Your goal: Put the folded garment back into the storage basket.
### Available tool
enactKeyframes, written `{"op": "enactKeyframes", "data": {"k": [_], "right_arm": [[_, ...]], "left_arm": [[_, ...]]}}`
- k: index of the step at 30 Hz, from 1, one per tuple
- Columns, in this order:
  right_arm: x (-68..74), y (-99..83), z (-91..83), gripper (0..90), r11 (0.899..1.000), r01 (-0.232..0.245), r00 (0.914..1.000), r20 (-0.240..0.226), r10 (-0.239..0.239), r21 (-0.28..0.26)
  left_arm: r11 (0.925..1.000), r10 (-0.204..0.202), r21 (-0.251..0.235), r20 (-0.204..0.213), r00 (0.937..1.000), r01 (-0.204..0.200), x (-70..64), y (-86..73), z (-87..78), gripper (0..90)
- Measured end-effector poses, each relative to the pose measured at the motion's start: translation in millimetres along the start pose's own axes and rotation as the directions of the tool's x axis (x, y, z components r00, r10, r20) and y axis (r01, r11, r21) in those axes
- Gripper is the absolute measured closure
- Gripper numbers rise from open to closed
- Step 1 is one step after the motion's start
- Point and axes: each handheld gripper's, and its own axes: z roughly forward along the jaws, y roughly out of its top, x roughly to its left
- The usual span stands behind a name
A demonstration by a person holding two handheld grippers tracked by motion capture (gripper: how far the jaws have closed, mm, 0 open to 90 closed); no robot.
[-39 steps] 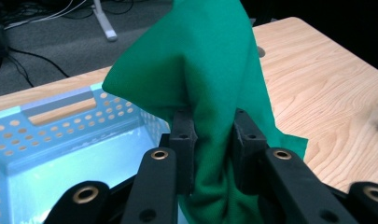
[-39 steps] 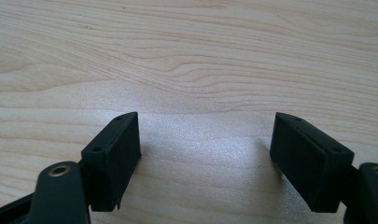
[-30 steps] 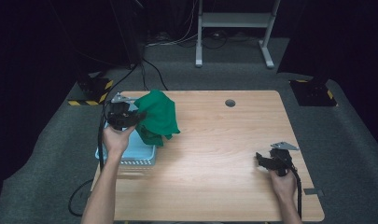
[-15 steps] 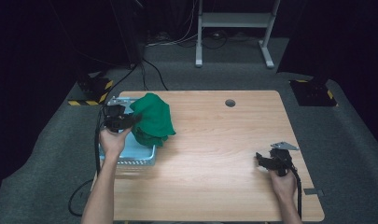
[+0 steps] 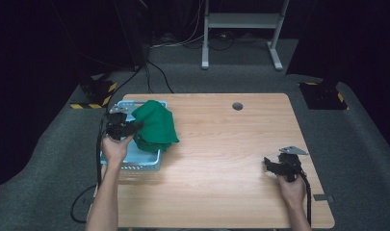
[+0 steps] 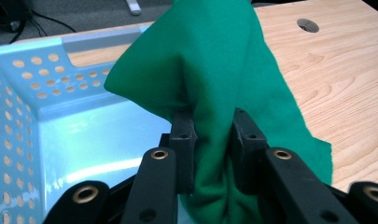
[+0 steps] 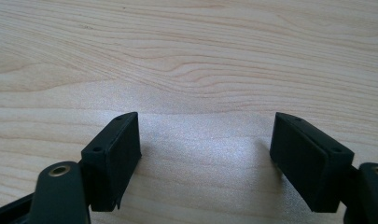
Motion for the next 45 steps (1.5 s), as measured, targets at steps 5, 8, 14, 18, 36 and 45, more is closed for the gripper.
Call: {"op": "enactKeyframes", "data": {"k": [5,8,14,18,36,45], "right_arm": [[0.1,0.0,0.0,24.3,1.0,0.0,1.0,0.0,0.0,0.0],[0.1,0.0,0.0,24.4,1.0,-0.001,1.0,0.0,0.001,0.0],[0.2,0.1,0.1,24.3,1.0,-0.001,1.0,0.0,0.001,0.0],[0.3,0.2,0.2,24.3,1.0,-0.001,1.0,0.0,0.001,0.0],[0.5,0.3,0.3,24.4,1.0,0.001,1.0,-0.003,-0.001,0.0],[0.5,0.5,0.5,24.3,1.0,0.004,1.0,-0.004,-0.004,0.0]], "left_arm": [[0.9999,-0.003,0.01,-0.013,0.9999,0.003,3.7,-3.3,4.4,73.6],[0.9999,0.0,0.017,-0.022,0.9998,0.0,5.1,-4.5,6.3,73.6],[0.9993,0.011,0.036,-0.041,0.9991,-0.01,7.4,-6.6,12.4,73.5],[0.9987,0.011,0.051,-0.049,0.9987,-0.008,9.0,-8.7,16.7,73.5],[0.9948,0.033,0.099,-0.082,0.9961,-0.025,13.0,-12.5,28.2,73.3],[0.9924,0.042,0.119,-0.101,0.994,-0.03,14.0,-14.1,34.2,73.2]]}}
